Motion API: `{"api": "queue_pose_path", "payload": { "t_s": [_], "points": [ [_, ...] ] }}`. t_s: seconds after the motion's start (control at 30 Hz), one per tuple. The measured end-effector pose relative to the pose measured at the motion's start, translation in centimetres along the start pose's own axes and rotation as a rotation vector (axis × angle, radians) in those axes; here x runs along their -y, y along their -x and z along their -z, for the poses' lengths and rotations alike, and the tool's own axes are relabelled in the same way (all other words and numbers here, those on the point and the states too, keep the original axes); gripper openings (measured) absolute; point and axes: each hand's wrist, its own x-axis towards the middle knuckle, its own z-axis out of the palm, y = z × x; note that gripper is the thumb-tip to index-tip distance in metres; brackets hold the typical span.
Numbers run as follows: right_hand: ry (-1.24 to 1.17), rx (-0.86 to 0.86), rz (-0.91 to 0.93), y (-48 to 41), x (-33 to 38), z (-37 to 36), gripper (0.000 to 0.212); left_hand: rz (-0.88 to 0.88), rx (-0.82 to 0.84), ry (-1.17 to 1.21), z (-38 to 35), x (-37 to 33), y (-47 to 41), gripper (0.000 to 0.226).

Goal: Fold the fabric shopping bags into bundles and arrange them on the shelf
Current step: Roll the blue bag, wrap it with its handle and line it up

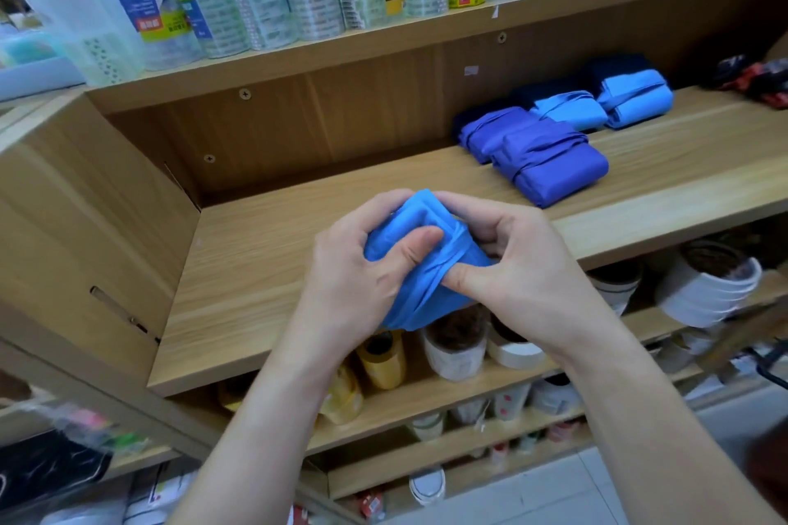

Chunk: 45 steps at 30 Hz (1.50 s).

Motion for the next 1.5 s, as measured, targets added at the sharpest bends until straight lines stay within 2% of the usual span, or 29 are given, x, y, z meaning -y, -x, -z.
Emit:
{"api": "queue_pose_path", "payload": {
  "t_s": [0.17, 0.23, 0.3, 0.4, 0.5, 0.6, 0.67, 0.77, 0.87, 0.93, 1.0, 1.03, 1.1, 1.17, 1.3, 1.5],
  "points": [
    [-0.085, -0.106, -0.059, 0.3, -1.0, -0.5, 0.056, -0.129, 0.031, -0.400, -0.7, -0.1, 0.2, 0.026],
    [-0.082, -0.130, -0.088, 0.6, -1.3, -0.4, 0.052, -0.127, 0.111, -0.441, -0.9, 0.2, 0.3, 0.035],
    [-0.093, -0.161, -0.111, 0.8, -1.4, 0.3, 0.048, -0.066, 0.214, -0.298, -0.9, 0.3, 0.3, 0.050],
    [-0.241, -0.259, -0.137, 1.2, -1.5, 2.0, 0.034, 0.077, 0.264, 0.080, -0.8, -0.3, 0.2, 0.063],
    [-0.348, -0.321, -0.167, 1.9, -2.0, 4.1, 0.034, 0.142, 0.213, 0.299, -2.2, -1.3, 0.2, 0.053],
    [-0.426, -0.184, -0.207, 2.8, -1.6, 6.2, 0.038, 0.162, 0.133, 0.249, -4.4, -1.6, -0.1, 0.052],
    [-0.338, -0.154, -0.218, 3.3, -1.3, 7.6, 0.025, 0.173, 0.148, 0.217, -5.8, -1.8, -0.4, 0.053],
    [-0.090, -0.291, -0.187, 3.5, -1.7, 9.5, 0.020, 0.189, 0.241, 0.238, -7.8, -2.1, -1.0, 0.046],
    [-0.079, -0.371, -0.185, 3.9, -2.7, 11.7, 0.031, 0.155, 0.285, 0.245, -10.3, -2.7, -2.1, 0.035],
    [-0.072, -0.393, -0.197, 4.0, -3.1, 13.7, 0.028, 0.134, 0.224, 0.242, -12.6, -3.1, -2.9, 0.024],
    [-0.054, -0.315, -0.202, 4.0, -3.4, 16.2, 0.037, 0.120, 0.138, 0.220, -14.8, -3.4, -4.1, 0.017],
    [-0.010, -0.228, -0.205, 4.0, -3.5, 17.6, 0.051, 0.114, 0.099, 0.194, -15.9, -3.6, -4.8, 0.014],
    [0.264, -0.022, -0.205, 3.8, -3.8, 20.3, 0.089, 0.111, 0.041, 0.169, -17.5, -3.8, -6.4, 0.007],
    [0.576, 0.125, -0.184, 3.2, -4.4, 22.5, 0.111, 0.113, 0.035, 0.131, -18.9, -4.0, -8.0, 0.011],
    [0.769, 0.204, -0.080, 0.9, -5.4, 26.0, 0.107, 0.143, 0.100, 0.065, -21.4, -4.0, -10.0, 0.007],
    [0.794, 0.272, -0.038, -2.3, -7.2, 29.4, 0.118, 0.171, 0.089, -0.019, -22.8, -4.4, -11.7, 0.014]
  ]
}}
